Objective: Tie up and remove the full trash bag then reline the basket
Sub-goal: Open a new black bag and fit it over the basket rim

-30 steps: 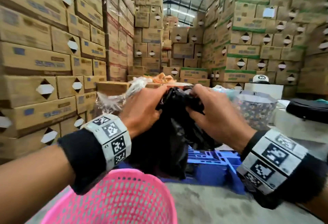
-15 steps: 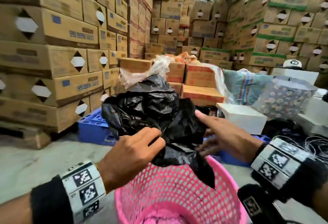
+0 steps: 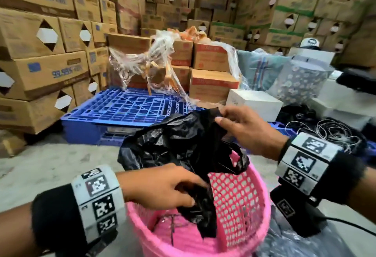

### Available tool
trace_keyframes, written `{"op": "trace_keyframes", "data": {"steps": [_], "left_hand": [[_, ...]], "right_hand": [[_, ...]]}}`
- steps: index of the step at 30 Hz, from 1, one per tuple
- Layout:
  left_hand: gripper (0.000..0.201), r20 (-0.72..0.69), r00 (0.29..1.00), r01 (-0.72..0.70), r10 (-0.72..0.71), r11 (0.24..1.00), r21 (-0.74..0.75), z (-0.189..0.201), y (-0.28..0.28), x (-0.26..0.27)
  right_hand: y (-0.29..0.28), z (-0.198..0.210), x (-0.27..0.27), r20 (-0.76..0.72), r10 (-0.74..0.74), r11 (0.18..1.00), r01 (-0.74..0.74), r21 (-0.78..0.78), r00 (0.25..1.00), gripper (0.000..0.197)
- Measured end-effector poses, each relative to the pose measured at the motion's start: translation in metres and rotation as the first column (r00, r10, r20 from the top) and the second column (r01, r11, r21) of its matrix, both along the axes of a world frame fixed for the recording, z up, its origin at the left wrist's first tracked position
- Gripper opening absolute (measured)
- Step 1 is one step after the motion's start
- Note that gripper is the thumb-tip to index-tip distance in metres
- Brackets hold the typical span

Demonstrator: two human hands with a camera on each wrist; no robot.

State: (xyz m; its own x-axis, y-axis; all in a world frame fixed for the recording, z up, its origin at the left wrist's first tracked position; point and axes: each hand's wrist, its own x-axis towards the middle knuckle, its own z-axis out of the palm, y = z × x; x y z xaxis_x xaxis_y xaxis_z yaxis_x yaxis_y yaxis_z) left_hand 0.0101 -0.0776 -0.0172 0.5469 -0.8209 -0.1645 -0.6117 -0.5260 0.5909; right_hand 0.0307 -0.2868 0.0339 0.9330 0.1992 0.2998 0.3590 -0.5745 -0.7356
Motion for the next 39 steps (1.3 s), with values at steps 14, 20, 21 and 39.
{"op": "trace_keyframes", "data": {"steps": [14,20,21,39], "left_hand": [[0.010,0.283,0.802,-0.336,0.525,0.790,-0.513,0.039,-0.038,-0.017],[0.082,0.742,0.659,-0.361,0.123,0.917,0.169,0.043,-0.036,0.039],[0.072,0.728,0.681,-0.411,0.075,0.863,0.295,0.037,-0.039,0.045],[0.028,0.669,0.743,-0.128,-0.005,0.981,0.149,0.023,-0.054,0.013]], "right_hand": [[-0.017,-0.008,-0.022,0.187,0.247,0.969,-0.237,-0.072,0.951,0.017],[-0.025,-0.010,-0.043,0.136,0.468,0.865,-0.422,-0.272,0.873,0.021],[-0.031,-0.010,-0.045,0.126,0.475,0.858,-0.426,-0.286,0.871,0.023],[-0.054,-0.030,-0.012,0.121,0.464,0.838,-0.391,-0.379,0.877,0.019]]}}
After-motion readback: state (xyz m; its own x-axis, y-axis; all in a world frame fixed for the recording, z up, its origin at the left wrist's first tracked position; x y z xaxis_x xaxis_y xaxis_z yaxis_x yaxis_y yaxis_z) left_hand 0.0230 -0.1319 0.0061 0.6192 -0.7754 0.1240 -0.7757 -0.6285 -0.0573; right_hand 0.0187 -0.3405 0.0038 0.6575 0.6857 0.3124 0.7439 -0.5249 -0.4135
